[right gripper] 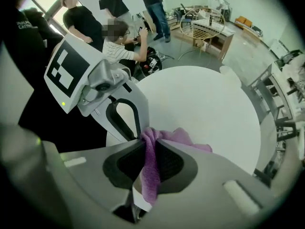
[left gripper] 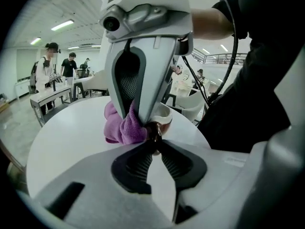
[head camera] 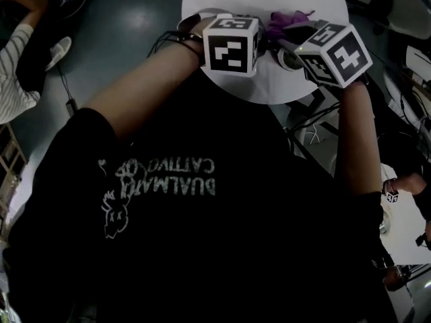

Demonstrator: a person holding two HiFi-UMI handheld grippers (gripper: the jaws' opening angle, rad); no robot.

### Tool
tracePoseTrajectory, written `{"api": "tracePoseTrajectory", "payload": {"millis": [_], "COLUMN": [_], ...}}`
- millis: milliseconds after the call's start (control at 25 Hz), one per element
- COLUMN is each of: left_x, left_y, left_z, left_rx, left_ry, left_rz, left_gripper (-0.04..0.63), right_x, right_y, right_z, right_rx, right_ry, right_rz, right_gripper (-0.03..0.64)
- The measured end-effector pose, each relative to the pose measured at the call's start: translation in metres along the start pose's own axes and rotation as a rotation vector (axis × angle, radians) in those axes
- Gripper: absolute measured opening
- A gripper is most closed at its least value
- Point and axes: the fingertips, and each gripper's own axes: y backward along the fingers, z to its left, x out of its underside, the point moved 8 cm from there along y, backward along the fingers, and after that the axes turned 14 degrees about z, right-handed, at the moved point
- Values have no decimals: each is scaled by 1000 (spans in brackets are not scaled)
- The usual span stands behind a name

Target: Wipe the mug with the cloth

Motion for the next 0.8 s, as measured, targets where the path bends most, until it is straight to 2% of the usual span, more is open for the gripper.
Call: {"api": "tracePoseTrajectory", "payload": {"millis": [160, 440, 640, 800], "left_x": [1, -5, -2, 0], "left_y": [0, 3, -1, -1], "left_z": [-5, -14, -12, -11], "left_rx": [-39, -95, -147, -168], "left_ry": [14, 50, 103, 149], "left_rz": [-18, 8, 43, 48], "left_gripper": [61, 60, 63, 66], "right_x": [-3, -6, -15, -21], "right_y": [-6, -13, -25, -31], "right_z": [-5, -15, -28, -34], "right_rx": [-55, -151, -259, -335], "right_ry": [51, 186, 287, 322], "right_rz": [34, 99, 124, 137], "right_gripper": [57, 57, 57, 58]}}
